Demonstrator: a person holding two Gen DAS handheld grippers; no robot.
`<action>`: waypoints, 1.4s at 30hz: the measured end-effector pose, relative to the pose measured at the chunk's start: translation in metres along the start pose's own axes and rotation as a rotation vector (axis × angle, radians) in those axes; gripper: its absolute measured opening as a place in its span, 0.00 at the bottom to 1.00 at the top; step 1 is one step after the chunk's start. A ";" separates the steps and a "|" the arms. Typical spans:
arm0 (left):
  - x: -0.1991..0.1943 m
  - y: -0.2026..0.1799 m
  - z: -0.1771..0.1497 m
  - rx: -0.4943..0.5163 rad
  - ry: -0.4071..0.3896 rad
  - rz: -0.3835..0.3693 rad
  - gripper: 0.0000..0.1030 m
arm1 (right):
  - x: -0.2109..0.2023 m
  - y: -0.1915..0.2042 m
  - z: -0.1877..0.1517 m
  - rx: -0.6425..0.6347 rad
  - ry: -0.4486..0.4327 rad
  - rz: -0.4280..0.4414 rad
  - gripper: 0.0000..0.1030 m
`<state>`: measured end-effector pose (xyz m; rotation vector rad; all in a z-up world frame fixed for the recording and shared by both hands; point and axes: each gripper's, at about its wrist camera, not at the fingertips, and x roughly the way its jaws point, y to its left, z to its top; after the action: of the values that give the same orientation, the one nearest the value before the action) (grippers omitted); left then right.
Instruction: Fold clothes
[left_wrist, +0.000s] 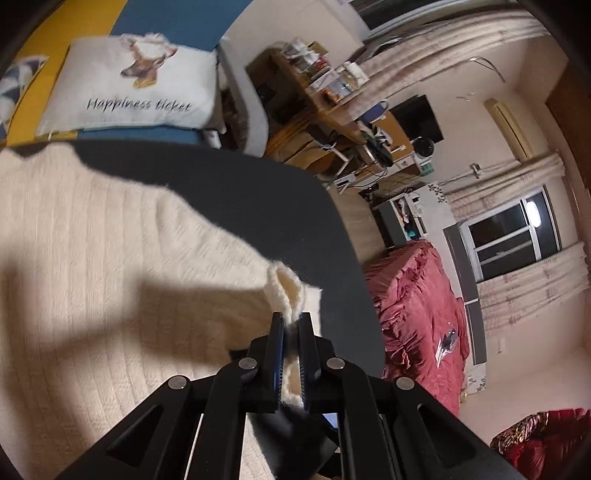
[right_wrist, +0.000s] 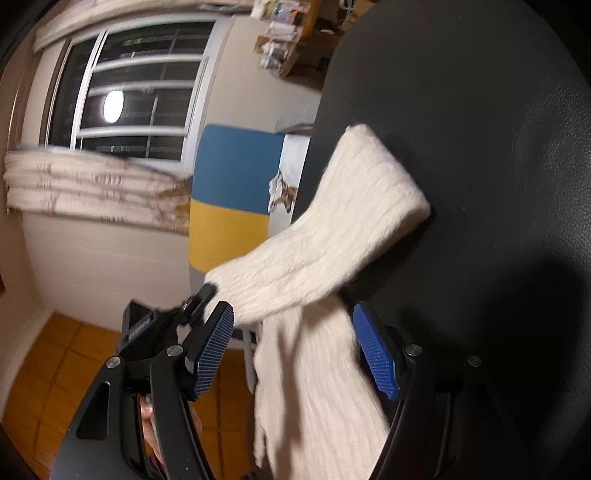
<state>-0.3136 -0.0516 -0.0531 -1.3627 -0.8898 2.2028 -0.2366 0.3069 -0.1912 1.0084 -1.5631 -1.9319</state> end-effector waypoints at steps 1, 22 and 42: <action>-0.003 -0.003 0.002 0.007 -0.005 -0.002 0.05 | 0.001 -0.002 0.004 0.022 -0.011 0.004 0.71; -0.056 0.026 0.027 0.018 -0.079 0.083 0.05 | 0.043 -0.011 0.041 0.173 -0.100 -0.025 0.75; -0.119 0.125 0.025 -0.107 -0.178 0.158 0.00 | 0.099 0.007 0.042 0.108 -0.011 -0.087 0.75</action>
<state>-0.2837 -0.2230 -0.0563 -1.3424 -1.0073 2.4595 -0.3317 0.2585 -0.2064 1.1295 -1.6711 -1.9306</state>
